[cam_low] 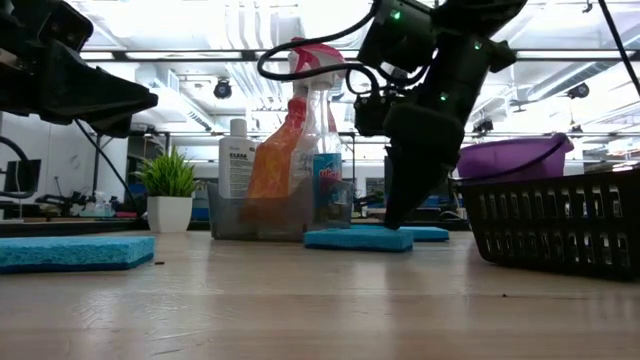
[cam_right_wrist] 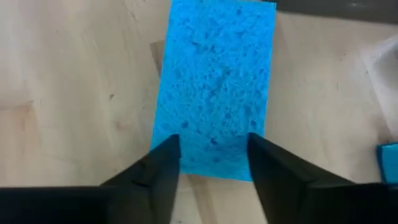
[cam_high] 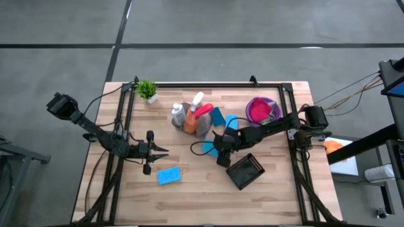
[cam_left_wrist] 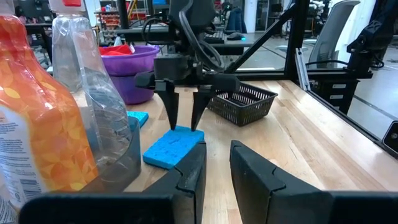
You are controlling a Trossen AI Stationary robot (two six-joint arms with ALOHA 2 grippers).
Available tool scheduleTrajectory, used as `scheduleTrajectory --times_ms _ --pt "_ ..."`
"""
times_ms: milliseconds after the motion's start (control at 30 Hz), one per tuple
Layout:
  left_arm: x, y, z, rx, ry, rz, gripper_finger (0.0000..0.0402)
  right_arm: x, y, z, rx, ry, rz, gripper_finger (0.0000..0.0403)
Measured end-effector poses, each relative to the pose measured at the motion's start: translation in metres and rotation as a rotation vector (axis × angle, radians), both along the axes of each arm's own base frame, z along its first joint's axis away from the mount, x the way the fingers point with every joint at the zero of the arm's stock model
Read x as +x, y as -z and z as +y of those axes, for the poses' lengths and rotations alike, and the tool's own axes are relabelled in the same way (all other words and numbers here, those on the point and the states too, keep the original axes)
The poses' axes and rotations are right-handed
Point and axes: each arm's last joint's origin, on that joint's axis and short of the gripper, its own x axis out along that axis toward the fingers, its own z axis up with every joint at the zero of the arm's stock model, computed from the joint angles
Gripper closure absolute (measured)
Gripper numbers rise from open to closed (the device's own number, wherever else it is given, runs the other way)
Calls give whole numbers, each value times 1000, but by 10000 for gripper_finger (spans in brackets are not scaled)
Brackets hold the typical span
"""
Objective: Pick & Place Kitchen Items
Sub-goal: Put the blue sponge into the black basket
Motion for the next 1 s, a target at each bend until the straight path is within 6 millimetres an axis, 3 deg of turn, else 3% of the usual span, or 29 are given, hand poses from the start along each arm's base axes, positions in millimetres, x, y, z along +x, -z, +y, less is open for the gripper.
scheduleTrajectory --times_ms 133,300,533,1000 --pt "0 0 0 0 0 0 325 0 0 0 -2 -1 1 165" --pt "0 0 0 0 0 0 325 2 -10 0 -3 -2 -1 137" --pt "0 0 0 0 0 0 325 2 -13 -3 -38 -9 16 133" --pt "0 0 0 2 0 3 325 5 9 -16 -60 -1 96 144"
